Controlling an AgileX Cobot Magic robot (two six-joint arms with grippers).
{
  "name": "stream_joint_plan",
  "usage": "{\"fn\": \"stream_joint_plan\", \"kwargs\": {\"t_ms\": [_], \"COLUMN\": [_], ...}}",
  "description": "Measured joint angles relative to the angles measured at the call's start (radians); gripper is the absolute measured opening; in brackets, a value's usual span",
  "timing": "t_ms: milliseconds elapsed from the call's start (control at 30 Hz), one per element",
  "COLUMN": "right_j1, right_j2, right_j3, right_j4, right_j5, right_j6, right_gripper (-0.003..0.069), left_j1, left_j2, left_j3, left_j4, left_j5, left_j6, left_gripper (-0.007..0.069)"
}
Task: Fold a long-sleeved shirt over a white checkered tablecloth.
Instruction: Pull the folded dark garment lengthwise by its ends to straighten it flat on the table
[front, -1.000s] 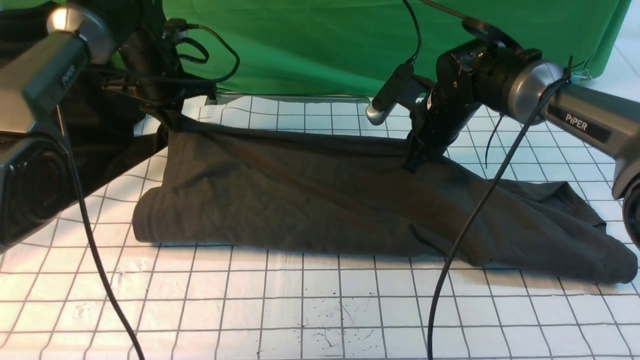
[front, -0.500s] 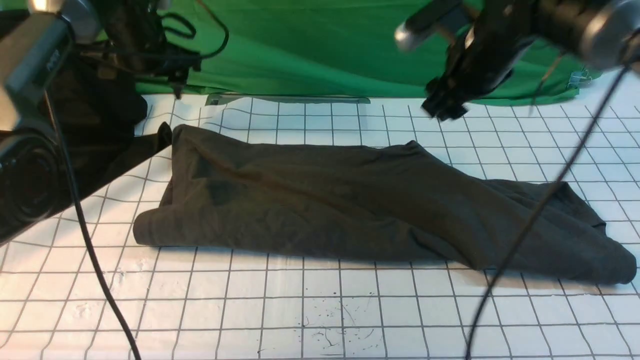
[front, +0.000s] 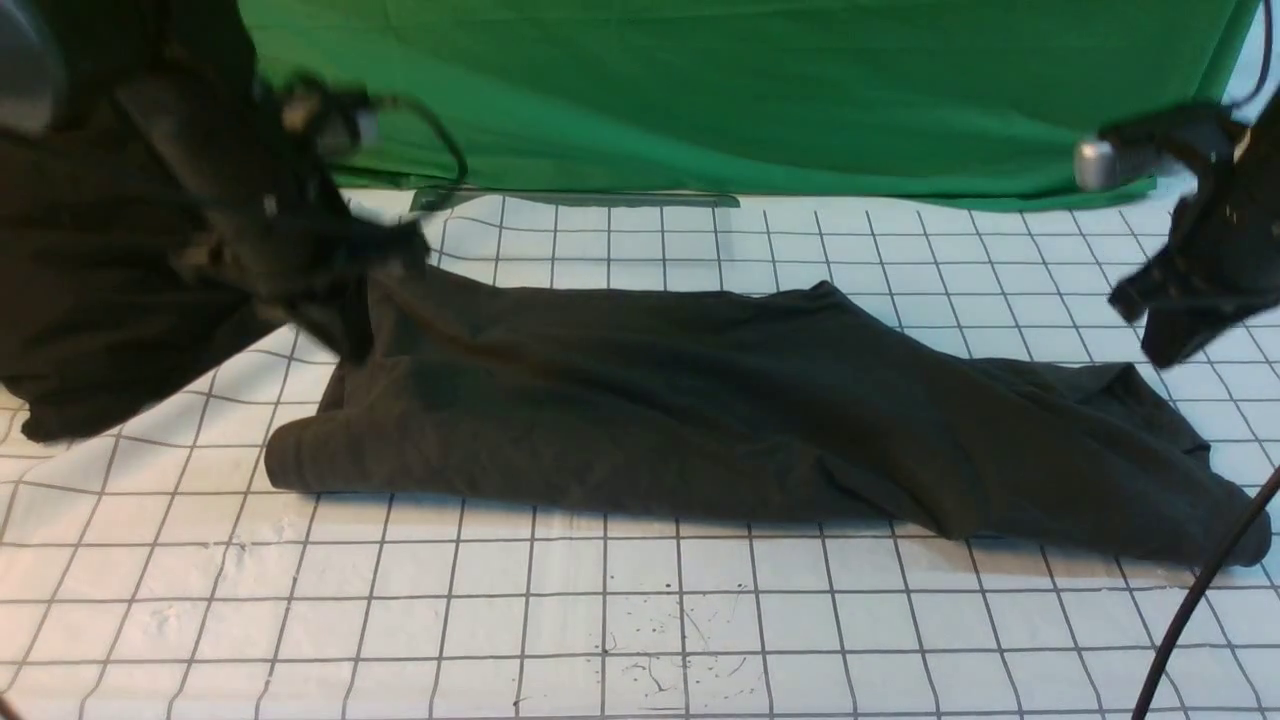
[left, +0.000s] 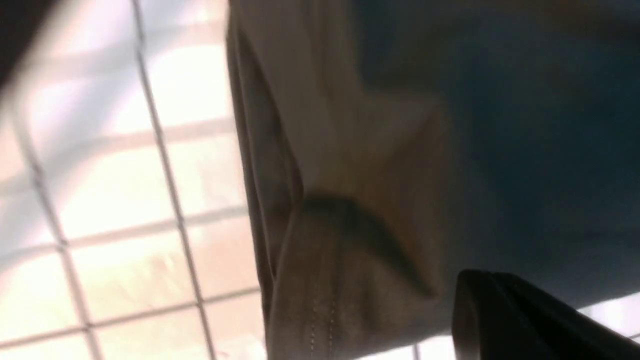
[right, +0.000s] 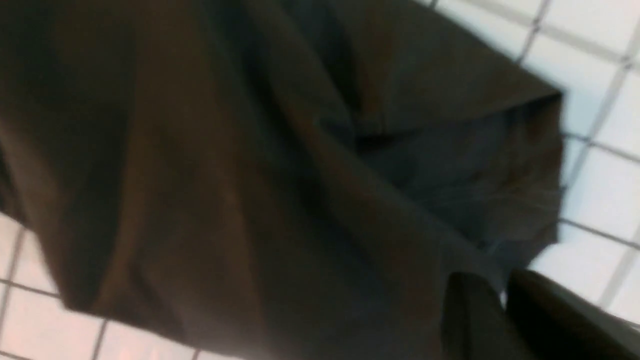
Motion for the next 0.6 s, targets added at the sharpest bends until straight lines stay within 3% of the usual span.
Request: {"fn": "stream_joint_plan", "kwargs": {"t_ms": [167,300,367,467,500,533,567,600], "right_j1": [-0.024,-0.024,-0.024,-0.024,-0.024,-0.024,-0.025,-0.025], "right_j2": [0.092,0.142,0.167,0.182,0.182,0.182,0.179,0.179], "right_j3": [0.014,0.014,0.014,0.014,0.013,0.013,0.003,0.001], "right_j4": [0.015,0.022,0.023,0.026,0.025,0.025,0.025,0.025], "right_j5": [-0.069,-0.084,-0.085,-0.080,-0.076,-0.076,-0.073,-0.073], "right_j6": [-0.034,-0.050,-0.051,-0.052,-0.050,-0.049,-0.042,-0.041], "right_gripper": [0.0433,0.0452,0.0421,0.0258,0.0157,0.0128,0.0054,0.0054], "left_j1": [-0.008,-0.008,-0.008,-0.008,-0.008,-0.008,-0.008,-0.008], "left_j2": [0.010,0.028,0.034,0.038,0.039,0.039,0.041,0.041], "left_j3": [0.167,0.186,0.186,0.186,0.186,0.186,0.186,0.186], "left_j4": [0.004,0.048,0.066,0.082,0.083,0.083,0.083,0.083], "left_j5": [-0.133,-0.158,-0.162,-0.164,-0.166,-0.166,-0.168,-0.169], "left_j6": [0.003,0.004,-0.001,-0.009,-0.010,-0.011,-0.012,-0.012], "left_gripper": [-0.0006,-0.0006,-0.0006,-0.0006,-0.0006,-0.0006,-0.0006,-0.0006]}}
